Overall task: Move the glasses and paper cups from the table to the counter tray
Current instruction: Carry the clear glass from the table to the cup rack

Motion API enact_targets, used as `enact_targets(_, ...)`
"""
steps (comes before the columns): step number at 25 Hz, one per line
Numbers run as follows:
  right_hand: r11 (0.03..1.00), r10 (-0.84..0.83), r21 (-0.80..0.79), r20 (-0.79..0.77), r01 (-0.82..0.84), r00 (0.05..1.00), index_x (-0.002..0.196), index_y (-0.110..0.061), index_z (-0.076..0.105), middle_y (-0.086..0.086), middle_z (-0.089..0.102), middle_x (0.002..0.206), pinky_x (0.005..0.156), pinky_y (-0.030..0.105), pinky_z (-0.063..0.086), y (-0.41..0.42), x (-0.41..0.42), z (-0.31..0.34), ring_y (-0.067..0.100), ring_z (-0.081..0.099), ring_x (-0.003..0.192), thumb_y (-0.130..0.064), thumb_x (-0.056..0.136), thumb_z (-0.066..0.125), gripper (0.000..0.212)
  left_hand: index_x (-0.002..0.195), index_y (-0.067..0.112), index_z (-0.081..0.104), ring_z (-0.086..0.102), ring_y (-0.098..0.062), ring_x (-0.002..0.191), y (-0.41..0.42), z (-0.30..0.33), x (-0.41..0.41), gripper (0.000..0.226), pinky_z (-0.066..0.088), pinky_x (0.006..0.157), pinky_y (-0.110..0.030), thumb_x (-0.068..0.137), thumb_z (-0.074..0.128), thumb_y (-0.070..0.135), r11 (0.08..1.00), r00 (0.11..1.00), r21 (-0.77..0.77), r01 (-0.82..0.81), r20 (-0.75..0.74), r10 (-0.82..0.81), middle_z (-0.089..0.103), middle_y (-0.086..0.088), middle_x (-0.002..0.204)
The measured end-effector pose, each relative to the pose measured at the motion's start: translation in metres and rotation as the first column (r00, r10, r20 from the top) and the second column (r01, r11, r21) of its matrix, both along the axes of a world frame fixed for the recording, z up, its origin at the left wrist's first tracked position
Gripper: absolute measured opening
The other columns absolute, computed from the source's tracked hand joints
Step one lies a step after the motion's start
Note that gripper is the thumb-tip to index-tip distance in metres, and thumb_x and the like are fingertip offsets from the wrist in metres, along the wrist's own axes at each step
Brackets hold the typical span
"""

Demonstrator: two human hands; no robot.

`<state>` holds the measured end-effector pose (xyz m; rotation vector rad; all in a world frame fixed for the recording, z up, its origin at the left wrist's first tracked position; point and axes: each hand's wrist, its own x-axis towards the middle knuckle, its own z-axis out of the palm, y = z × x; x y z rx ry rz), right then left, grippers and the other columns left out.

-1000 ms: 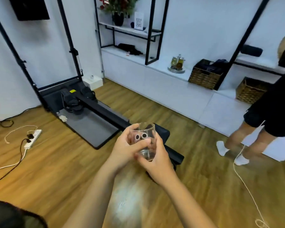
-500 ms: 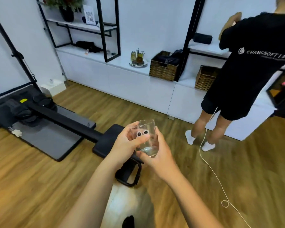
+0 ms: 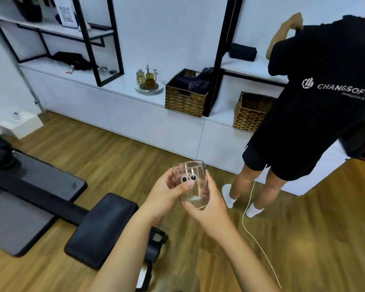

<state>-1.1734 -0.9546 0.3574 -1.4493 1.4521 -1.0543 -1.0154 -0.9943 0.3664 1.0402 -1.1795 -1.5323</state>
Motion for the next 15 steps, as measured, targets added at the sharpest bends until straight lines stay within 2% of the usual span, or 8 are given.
enact_targets(3, 1.0, -0.013, 0.004, 0.033, 0.013, 0.999, 0.159, -0.035, 0.022, -0.014, 0.05, 0.146, 0.102, 0.022, 0.048, -0.069, -0.014, 0.002, -0.001, 0.053, 0.127, -0.032, 0.078, 0.086, 0.104, 0.128, 0.011, 0.064, 0.072, -0.01, 0.097, -0.067, 0.003, -0.015, 0.044, 0.055, 0.072, -0.018, 0.087, 0.079, 0.012, 1.0, 1.0, 0.015, -0.008, -0.018, 0.008, 0.076, -0.006, 0.114)
enact_targets(6, 1.0, 0.002, -0.004, 0.033, -0.002, 0.999, 0.155, -0.045, 0.023, -0.021, 0.048, 0.145, 0.094, 0.011, 0.046, -0.129, -0.02, -0.004, -0.008, 0.051, 0.125, -0.04, 0.075, 0.085, 0.101, 0.127, 0.005, 0.062, 0.072, -0.008, 0.088, -0.124, 0.005, -0.026, 0.048, 0.055, 0.07, -0.018, 0.083, 0.078, 0.014, 0.999, 0.998, 0.004, -0.049, -0.039, 0.049, 0.077, -0.003, 0.107)
enact_targets(7, 1.0, 0.012, -0.008, 0.038, -0.012, 0.999, 0.155, -0.047, 0.023, -0.02, 0.048, 0.145, 0.094, 0.012, 0.046, -0.152, -0.022, -0.006, -0.008, 0.051, 0.124, -0.046, 0.072, 0.084, 0.102, 0.128, 0.002, 0.06, 0.072, -0.007, 0.084, -0.144, 0.004, -0.028, 0.052, 0.054, 0.067, -0.018, 0.081, 0.077, 0.016, 0.997, 0.996, 0.003, -0.071, -0.054, 0.071, 0.077, -0.001, 0.103)
enact_targets(9, 0.999, 0.029, -0.033, 0.027, -0.028, 0.999, 0.154, -0.049, 0.023, -0.019, 0.048, 0.145, 0.101, 0.024, 0.05, -0.203, -0.027, -0.01, -0.006, 0.052, 0.124, -0.059, 0.064, 0.079, 0.106, 0.129, -0.002, 0.056, 0.069, -0.007, 0.076, -0.189, 0.005, -0.034, 0.06, 0.053, 0.063, -0.02, 0.077, 0.077, 0.018, 0.992, 0.991, -0.006, -0.128, -0.04, 0.128, 0.075, -0.003, 0.1)
enact_targets(12, 0.996, 0.076, -0.055, 0.048, -0.073, 0.996, 0.151, -0.055, 0.022, -0.02, 0.049, 0.144, 0.103, 0.036, 0.052, -0.284, -0.036, -0.016, -0.003, 0.054, 0.125, -0.062, 0.062, 0.08, 0.106, 0.13, -0.001, 0.055, 0.07, -0.015, 0.086, -0.258, 0.009, -0.042, 0.061, 0.055, 0.068, -0.022, 0.076, 0.079, 0.017, 0.98, 0.979, -0.013, -0.2, -0.043, 0.199, 0.072, -0.015, 0.11)
enact_targets(15, 0.987, 0.144, -0.082, 0.025, -0.142, 0.989, 0.146, -0.063, 0.022, -0.019, 0.05, 0.144, 0.102, 0.032, 0.052, -0.355, -0.043, -0.012, -0.003, 0.053, 0.125, -0.059, 0.064, 0.081, 0.102, 0.127, 0.006, 0.058, 0.073, -0.015, 0.092, -0.319, 0.018, -0.047, 0.057, 0.056, 0.073, -0.022, 0.076, 0.083, 0.015, 0.967, 0.965, 0.0, -0.256, -0.05, 0.256, 0.076, -0.007, 0.107)
